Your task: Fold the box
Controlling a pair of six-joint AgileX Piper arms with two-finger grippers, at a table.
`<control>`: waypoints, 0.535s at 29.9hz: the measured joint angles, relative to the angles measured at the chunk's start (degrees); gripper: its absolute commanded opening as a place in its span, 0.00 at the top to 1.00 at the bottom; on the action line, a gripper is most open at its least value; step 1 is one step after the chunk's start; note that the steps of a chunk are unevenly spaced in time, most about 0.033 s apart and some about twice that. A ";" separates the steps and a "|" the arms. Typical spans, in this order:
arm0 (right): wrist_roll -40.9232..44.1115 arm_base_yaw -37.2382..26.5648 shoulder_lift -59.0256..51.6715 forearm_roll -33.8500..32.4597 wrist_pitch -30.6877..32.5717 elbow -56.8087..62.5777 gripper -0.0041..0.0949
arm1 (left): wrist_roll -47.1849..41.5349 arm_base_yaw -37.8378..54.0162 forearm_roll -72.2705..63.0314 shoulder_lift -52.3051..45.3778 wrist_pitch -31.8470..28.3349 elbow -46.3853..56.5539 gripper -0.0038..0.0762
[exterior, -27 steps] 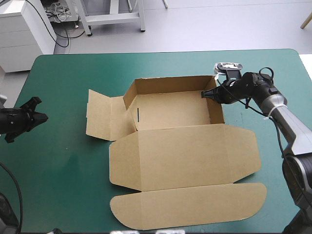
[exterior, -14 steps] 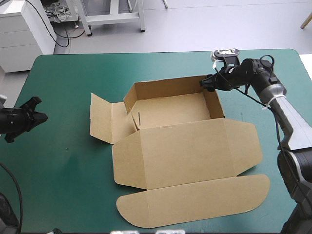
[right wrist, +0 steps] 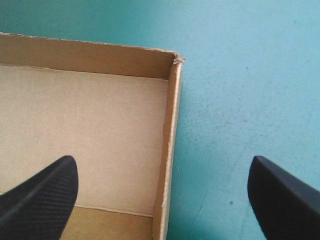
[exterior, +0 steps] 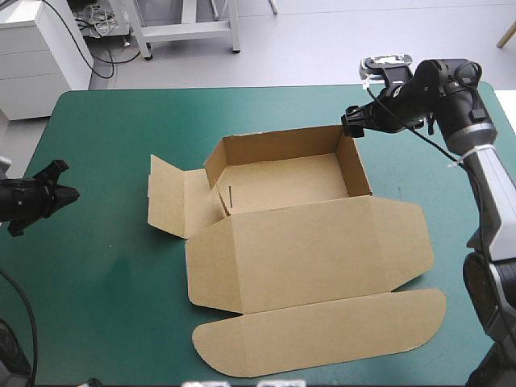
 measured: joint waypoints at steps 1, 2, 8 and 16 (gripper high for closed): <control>0.19 0.00 -0.73 -0.25 0.08 0.32 0.11 | 0.00 0.00 0.00 0.00 0.10 0.00 0.94; 0.47 0.00 -1.47 -0.40 0.08 0.78 0.11 | 0.00 0.00 0.00 0.00 0.14 0.00 0.94; 1.28 0.00 -8.18 -1.25 0.20 8.17 0.11 | 0.00 0.00 0.00 0.00 0.19 0.00 0.94; 2.30 0.00 -12.55 -2.38 0.80 14.62 0.11 | -0.10 0.00 0.00 0.00 0.53 0.00 0.94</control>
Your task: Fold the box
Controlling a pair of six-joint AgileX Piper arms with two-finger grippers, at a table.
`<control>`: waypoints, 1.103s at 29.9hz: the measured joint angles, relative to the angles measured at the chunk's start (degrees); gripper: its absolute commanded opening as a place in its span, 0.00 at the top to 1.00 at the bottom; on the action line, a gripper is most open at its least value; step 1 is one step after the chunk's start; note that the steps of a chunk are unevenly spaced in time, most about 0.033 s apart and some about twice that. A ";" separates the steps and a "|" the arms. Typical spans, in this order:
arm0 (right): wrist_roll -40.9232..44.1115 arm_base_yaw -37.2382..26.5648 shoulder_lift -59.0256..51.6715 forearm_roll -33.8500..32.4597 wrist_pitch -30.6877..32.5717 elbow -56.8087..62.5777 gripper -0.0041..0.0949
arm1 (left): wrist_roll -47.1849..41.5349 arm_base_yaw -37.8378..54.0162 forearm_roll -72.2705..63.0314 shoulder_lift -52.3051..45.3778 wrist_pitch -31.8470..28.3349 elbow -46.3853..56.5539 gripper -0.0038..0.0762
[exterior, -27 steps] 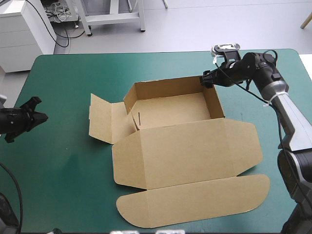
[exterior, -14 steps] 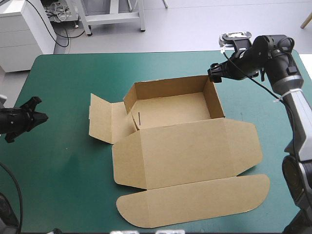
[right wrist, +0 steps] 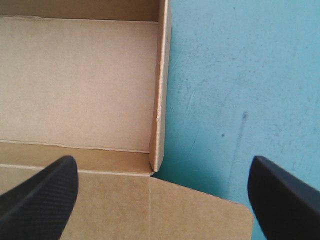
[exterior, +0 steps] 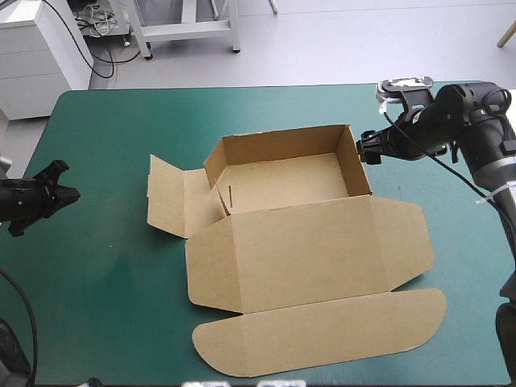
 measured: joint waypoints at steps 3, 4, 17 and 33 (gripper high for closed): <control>0.82 0.00 0.08 -0.07 -0.06 0.15 0.11 | -0.07 0.00 0.00 0.00 0.11 0.00 0.94; 1.14 0.00 0.27 -0.14 -0.06 0.15 0.11 | -0.07 0.00 0.00 0.00 0.11 0.00 0.94; 0.82 0.00 13.34 -0.21 -0.79 -0.93 0.11 | -0.07 0.00 0.00 0.00 0.35 0.00 0.94; -0.68 4.61 25.76 -1.60 -1.32 -11.26 0.12 | -1.55 0.00 0.00 0.00 0.35 0.00 0.94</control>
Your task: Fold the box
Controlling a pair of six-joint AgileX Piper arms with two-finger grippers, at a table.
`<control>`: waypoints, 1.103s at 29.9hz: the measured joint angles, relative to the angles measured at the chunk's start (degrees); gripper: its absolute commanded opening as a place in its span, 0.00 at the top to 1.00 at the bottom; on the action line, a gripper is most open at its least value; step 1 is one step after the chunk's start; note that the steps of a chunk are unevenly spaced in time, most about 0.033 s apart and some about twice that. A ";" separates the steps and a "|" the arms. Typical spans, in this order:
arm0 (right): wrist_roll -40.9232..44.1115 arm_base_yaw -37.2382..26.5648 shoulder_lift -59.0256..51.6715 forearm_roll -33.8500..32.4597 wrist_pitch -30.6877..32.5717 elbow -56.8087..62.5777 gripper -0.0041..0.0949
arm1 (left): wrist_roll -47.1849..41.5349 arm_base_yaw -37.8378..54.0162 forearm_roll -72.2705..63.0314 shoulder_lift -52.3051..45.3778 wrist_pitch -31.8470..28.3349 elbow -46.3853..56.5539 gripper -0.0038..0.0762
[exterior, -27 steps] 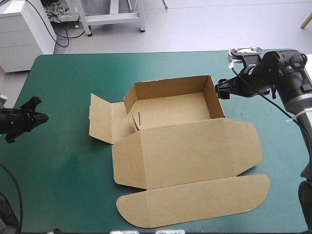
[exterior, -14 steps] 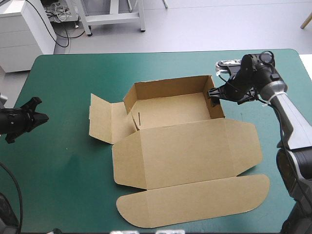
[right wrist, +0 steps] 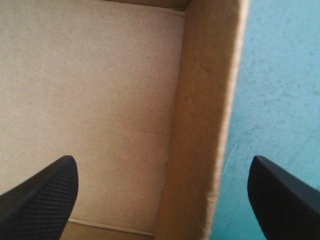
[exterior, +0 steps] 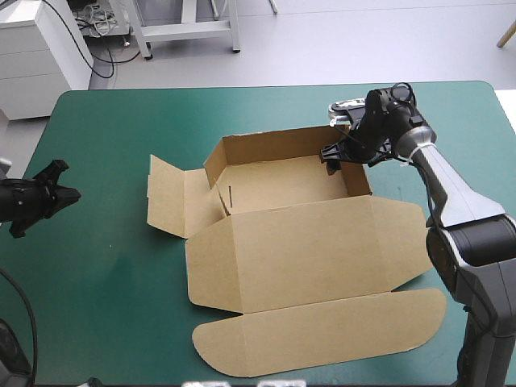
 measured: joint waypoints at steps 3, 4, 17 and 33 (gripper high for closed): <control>0.00 0.06 0.69 -0.48 0.00 -0.07 0.12 | -0.02 0.00 0.05 0.00 0.00 0.00 0.94; 0.00 0.06 0.83 -0.79 0.00 -0.07 0.12 | -0.07 0.00 0.12 0.00 0.00 0.00 0.94; -0.66 0.06 1.33 -1.66 -0.16 -0.07 0.98 | -0.24 0.00 0.41 0.00 0.07 0.00 0.94; -0.66 -0.04 -13.49 -1.85 0.40 -2.90 0.98 | 14.53 0.00 0.43 0.00 -0.22 0.00 0.94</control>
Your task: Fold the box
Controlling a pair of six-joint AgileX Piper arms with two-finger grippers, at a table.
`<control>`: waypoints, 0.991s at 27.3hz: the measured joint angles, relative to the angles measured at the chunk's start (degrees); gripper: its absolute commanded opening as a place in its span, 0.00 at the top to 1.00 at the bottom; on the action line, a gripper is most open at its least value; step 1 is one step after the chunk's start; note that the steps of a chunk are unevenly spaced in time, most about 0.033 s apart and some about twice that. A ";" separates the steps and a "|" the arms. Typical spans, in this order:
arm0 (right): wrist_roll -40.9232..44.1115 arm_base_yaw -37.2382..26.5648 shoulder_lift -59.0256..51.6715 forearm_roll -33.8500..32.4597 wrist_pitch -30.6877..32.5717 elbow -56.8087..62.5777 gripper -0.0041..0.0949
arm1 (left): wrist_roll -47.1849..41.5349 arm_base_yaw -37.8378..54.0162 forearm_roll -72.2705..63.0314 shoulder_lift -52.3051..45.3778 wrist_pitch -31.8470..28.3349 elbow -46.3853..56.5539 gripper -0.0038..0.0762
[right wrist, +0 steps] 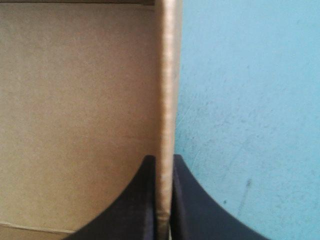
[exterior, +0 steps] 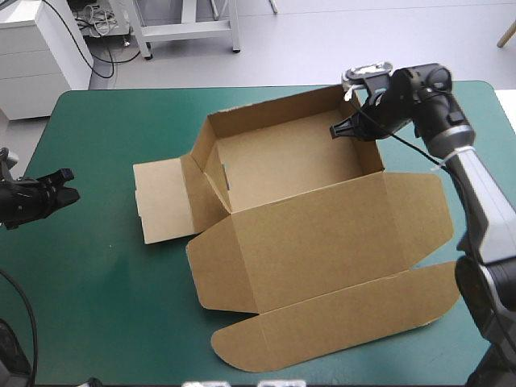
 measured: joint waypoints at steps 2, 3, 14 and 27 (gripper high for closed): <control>0.00 0.00 -4.29 0.00 0.26 -0.54 0.98 | 0.24 0.00 0.00 0.00 -0.05 0.00 0.94; 0.00 0.00 -5.85 0.05 0.38 -0.60 0.98 | 0.30 0.00 0.00 0.00 -0.05 0.00 0.94; 0.44 0.00 -13.29 4.32 1.96 -0.83 0.98 | -2.61 0.00 -0.83 0.00 -1.20 0.00 0.90; 0.23 0.00 -13.24 6.37 2.13 -0.83 0.98 | -1.10 0.00 2.15 0.52 1.17 0.00 0.53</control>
